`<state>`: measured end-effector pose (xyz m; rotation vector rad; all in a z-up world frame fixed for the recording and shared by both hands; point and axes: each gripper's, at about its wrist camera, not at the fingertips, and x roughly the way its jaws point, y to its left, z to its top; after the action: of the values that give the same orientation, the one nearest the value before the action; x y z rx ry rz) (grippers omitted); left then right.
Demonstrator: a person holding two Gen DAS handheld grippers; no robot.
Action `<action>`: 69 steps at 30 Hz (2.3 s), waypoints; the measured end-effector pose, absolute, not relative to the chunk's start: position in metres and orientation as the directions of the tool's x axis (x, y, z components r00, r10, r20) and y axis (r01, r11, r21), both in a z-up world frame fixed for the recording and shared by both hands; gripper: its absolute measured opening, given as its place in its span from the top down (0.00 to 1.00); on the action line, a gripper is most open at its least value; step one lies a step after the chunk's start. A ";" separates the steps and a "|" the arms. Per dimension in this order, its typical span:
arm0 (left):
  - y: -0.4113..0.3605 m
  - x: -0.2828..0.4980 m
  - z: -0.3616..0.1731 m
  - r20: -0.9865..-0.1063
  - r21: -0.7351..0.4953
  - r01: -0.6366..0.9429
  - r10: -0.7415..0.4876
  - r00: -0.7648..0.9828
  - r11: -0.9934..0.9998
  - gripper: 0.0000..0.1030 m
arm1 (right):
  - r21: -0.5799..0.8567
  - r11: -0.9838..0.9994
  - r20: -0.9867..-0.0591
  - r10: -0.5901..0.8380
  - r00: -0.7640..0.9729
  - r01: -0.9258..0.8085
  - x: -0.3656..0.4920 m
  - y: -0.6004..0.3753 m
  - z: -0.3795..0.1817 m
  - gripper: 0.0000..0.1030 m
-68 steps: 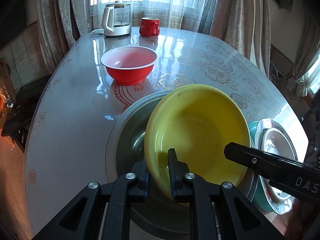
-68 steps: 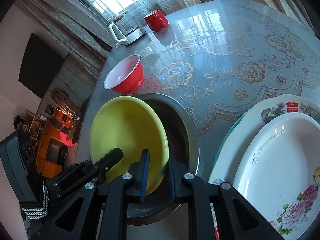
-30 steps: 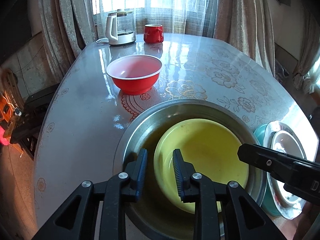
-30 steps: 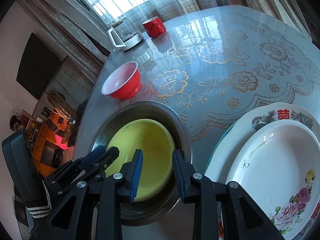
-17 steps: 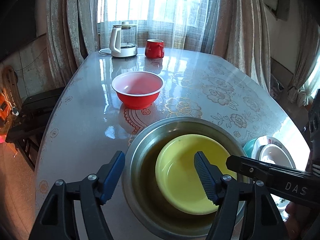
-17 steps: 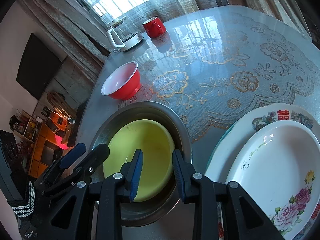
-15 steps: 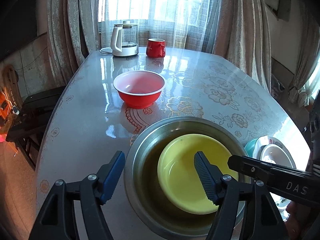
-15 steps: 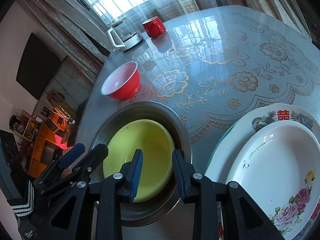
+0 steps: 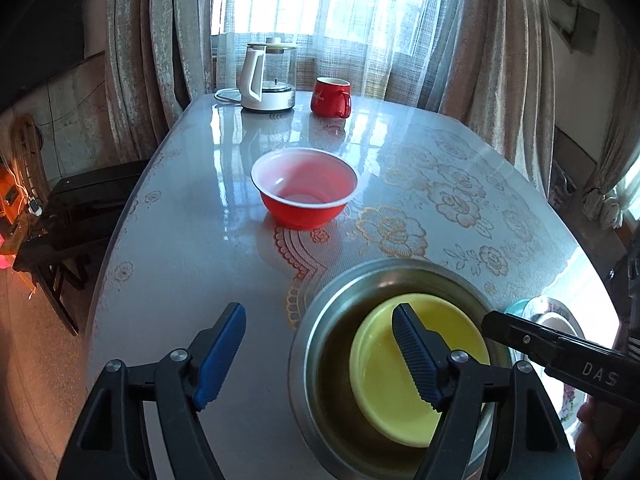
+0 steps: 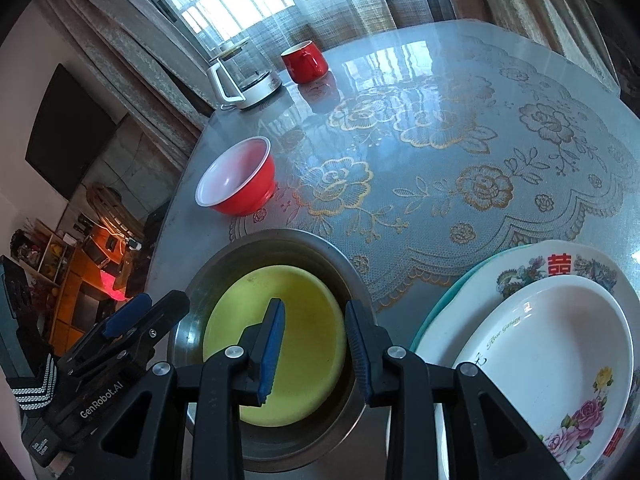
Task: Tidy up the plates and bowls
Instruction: 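Move both grippers to the rim of the red bowl, then grasp the red bowl rim with both grippers and lift it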
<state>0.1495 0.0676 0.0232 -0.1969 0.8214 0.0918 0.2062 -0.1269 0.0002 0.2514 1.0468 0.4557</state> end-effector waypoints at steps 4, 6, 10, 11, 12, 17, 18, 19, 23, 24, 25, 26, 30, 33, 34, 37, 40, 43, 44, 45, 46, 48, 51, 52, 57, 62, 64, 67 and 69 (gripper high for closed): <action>0.075 0.159 0.025 -0.731 -0.139 -0.164 0.011 0.682 0.977 0.26 | 0.401 0.884 -0.779 0.468 0.417 -0.241 0.213 -0.122 0.001 0.69; 0.080 0.164 0.025 -0.727 -0.143 -0.165 0.010 0.686 0.976 0.26 | 0.397 0.885 -0.780 0.465 0.419 -0.242 0.218 -0.120 0.002 0.69; 0.094 0.178 0.024 -0.721 -0.150 -0.185 0.021 0.693 0.971 0.24 | 0.384 0.892 -0.778 0.452 0.437 -0.239 0.228 -0.115 0.006 0.67; 0.098 0.182 0.023 -0.721 -0.154 -0.193 0.023 0.693 0.969 0.24 | 0.382 0.894 -0.779 0.448 0.438 -0.235 0.231 -0.114 0.006 0.67; 0.104 0.186 0.023 -0.719 -0.166 -0.200 0.021 0.695 0.966 0.24 | 0.381 0.895 -0.779 0.446 0.440 -0.233 0.233 -0.112 0.006 0.67; 0.131 0.209 0.018 -0.718 -0.220 -0.234 0.005 0.696 0.947 0.24 | 0.373 0.898 -0.784 0.439 0.438 -0.233 0.246 -0.102 0.007 0.67; 0.136 0.214 0.017 -0.720 -0.221 -0.241 0.009 0.694 0.945 0.24 | 0.368 0.901 -0.787 0.434 0.438 -0.231 0.249 -0.099 0.007 0.67; 0.140 0.219 0.016 -0.722 -0.219 -0.252 0.017 0.692 0.943 0.24 | 0.362 0.903 -0.789 0.429 0.439 -0.232 0.250 -0.097 0.008 0.66; 0.151 0.239 0.010 -0.730 -0.225 -0.256 0.012 0.684 0.940 0.24 | 0.338 0.910 -0.796 0.412 0.443 -0.239 0.260 -0.085 0.009 0.65; 0.153 0.244 0.009 -0.733 -0.230 -0.253 0.004 0.681 0.940 0.24 | 0.338 0.910 -0.796 0.412 0.443 -0.240 0.262 -0.083 0.010 0.65; 0.155 0.249 0.007 -0.733 -0.237 -0.248 -0.005 0.680 0.939 0.24 | 0.335 0.912 -0.799 0.409 0.441 -0.239 0.265 -0.080 0.010 0.65; 0.157 0.252 0.006 -0.732 -0.244 -0.242 -0.015 0.681 0.939 0.24 | 0.336 0.912 -0.800 0.409 0.440 -0.237 0.268 -0.078 0.011 0.65; 0.166 0.257 0.000 -0.734 -0.272 -0.245 -0.036 0.679 0.931 0.24 | 0.330 0.915 -0.799 0.401 0.447 -0.232 0.280 -0.068 0.013 0.63; 0.172 0.257 0.001 -0.713 -0.309 -0.230 -0.065 0.698 0.923 0.24 | 0.334 0.912 -0.800 0.408 0.440 -0.239 0.294 -0.058 0.013 0.62; 0.174 0.258 0.001 -0.708 -0.320 -0.225 -0.074 0.702 0.920 0.24 | 0.334 0.911 -0.799 0.409 0.440 -0.240 0.300 -0.055 0.013 0.62; 0.181 0.264 -0.002 -0.695 -0.374 -0.223 -0.113 0.710 0.900 0.24 | 0.350 0.908 -0.798 0.418 0.435 -0.230 0.315 -0.047 0.013 0.63; 0.184 0.274 -0.006 -0.704 -0.395 -0.243 -0.122 0.700 0.886 0.24 | 0.363 0.905 -0.799 0.425 0.425 -0.222 0.326 -0.040 0.009 0.62; 0.184 0.280 -0.010 -0.707 -0.401 -0.233 -0.138 0.694 0.886 0.25 | 0.382 0.902 -0.802 0.432 0.413 -0.202 0.336 -0.035 0.004 0.62; 0.183 0.281 -0.012 -0.708 -0.397 -0.226 -0.140 0.692 0.889 0.25 | 0.390 0.900 -0.801 0.437 0.409 -0.196 0.339 -0.034 0.002 0.62; 0.182 0.282 -0.013 -0.712 -0.389 -0.224 -0.138 0.689 0.894 0.25 | 0.394 0.899 -0.803 0.438 0.405 -0.192 0.344 -0.031 0.000 0.62; 0.180 0.283 -0.013 -0.711 -0.385 -0.219 -0.137 0.689 0.897 0.25 | 0.394 0.900 -0.805 0.435 0.402 -0.185 0.347 -0.030 -0.001 0.62; 0.180 0.284 -0.015 -0.702 -0.384 -0.204 -0.141 0.698 0.900 0.26 | 0.401 0.899 -0.805 0.438 0.400 -0.178 0.353 -0.026 -0.005 0.62; 0.179 0.286 -0.018 -0.698 -0.386 -0.191 -0.150 0.700 0.903 0.27 | 0.409 0.898 -0.812 0.440 0.383 -0.165 0.361 -0.020 -0.012 0.62; 0.179 0.287 -0.019 -0.701 -0.381 -0.196 -0.145 0.699 0.904 0.28 | 0.412 0.897 -0.814 0.441 0.377 -0.160 0.364 -0.018 -0.014 0.62; 0.183 0.288 -0.022 -0.712 -0.371 -0.219 -0.125 0.691 0.902 0.29 | 0.407 0.900 -0.826 0.436 0.358 -0.158 0.369 -0.009 -0.025 0.62; 0.182 0.289 -0.024 -0.713 -0.359 -0.221 -0.114 0.692 0.907 0.33 | 0.415 0.895 -0.830 0.446 0.335 -0.164 0.373 0.001 -0.033 0.63; 0.181 0.290 -0.026 -0.718 -0.350 -0.216 -0.114 0.686 0.911 0.37 | 0.409 0.897 -0.833 0.443 0.332 -0.171 0.373 0.004 -0.034 0.63; 0.177 0.292 -0.028 -0.722 -0.341 -0.204 -0.116 0.682 0.918 0.41 | 0.412 0.894 -0.834 0.448 0.322 -0.177 0.375 0.009 -0.036 0.67; 0.174 0.292 -0.028 -0.720 -0.330 -0.197 -0.112 0.684 0.923 0.42 | 0.409 0.895 -0.836 0.446 0.319 -0.180 0.374 0.011 -0.037 0.70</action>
<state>0.2917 0.1738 -0.0282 -0.4025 0.8215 0.0490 0.3738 0.0114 -0.0373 0.2591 1.1785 0.4179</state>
